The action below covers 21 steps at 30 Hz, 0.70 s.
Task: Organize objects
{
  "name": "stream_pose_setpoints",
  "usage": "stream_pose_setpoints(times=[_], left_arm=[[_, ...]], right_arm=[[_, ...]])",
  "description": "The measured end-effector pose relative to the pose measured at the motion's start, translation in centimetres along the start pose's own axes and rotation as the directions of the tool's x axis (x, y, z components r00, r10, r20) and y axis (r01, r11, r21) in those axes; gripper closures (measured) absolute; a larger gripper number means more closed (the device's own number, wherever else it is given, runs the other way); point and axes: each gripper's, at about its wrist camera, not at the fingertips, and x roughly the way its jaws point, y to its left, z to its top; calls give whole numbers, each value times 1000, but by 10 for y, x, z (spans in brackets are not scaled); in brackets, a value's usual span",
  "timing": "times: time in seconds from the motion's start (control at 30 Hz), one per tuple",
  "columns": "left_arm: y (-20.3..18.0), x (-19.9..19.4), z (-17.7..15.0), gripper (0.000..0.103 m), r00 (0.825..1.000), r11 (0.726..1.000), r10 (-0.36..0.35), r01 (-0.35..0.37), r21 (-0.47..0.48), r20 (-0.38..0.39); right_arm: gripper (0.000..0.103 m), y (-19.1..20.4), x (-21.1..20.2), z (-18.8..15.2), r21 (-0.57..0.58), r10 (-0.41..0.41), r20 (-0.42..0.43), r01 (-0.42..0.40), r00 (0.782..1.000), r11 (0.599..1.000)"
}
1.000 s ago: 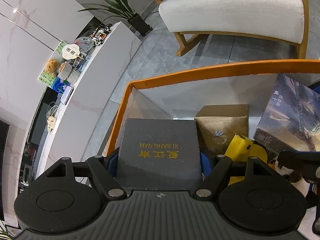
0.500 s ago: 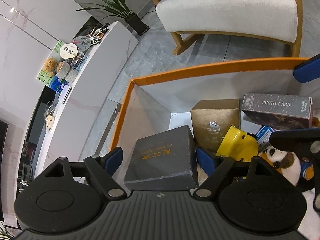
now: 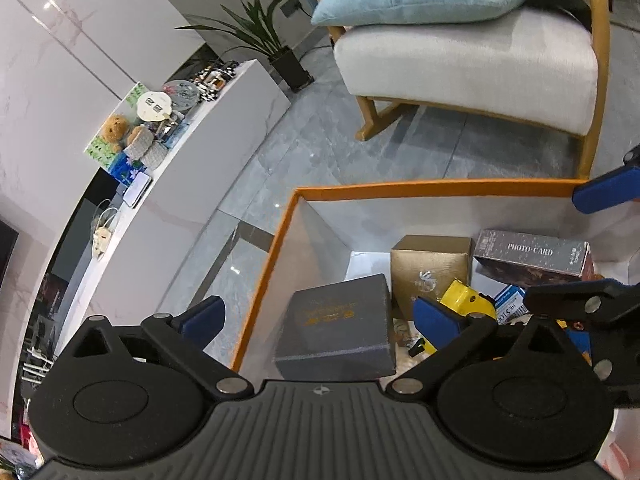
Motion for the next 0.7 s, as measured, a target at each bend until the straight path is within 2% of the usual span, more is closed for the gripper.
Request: stream_pose_setpoints(times=[0.17, 0.33, 0.5, 0.7], left_arm=[[12, -12, -7, 0, 1000, 995, -5, 7, -98, 20], [15, -28, -20, 0, 1000, 979, -15, 18, -203, 17], [23, -47, -32, 0, 1000, 945, 3, 0, -327, 7], [31, -76, -48, 0, 999, 899, 21, -2, -438, 37]], right_arm=[[33, -1, -4, -1, -4, 2, 9, -2, 1000, 1000], [32, 0, -6, -2, -10, -4, 18, 4, 1000, 1000], [31, 1, -12, -3, -17, -5, 29, 6, 1000, 1000], [29, 8, -37, -6, -46, 19, 77, -16, 997, 999]])
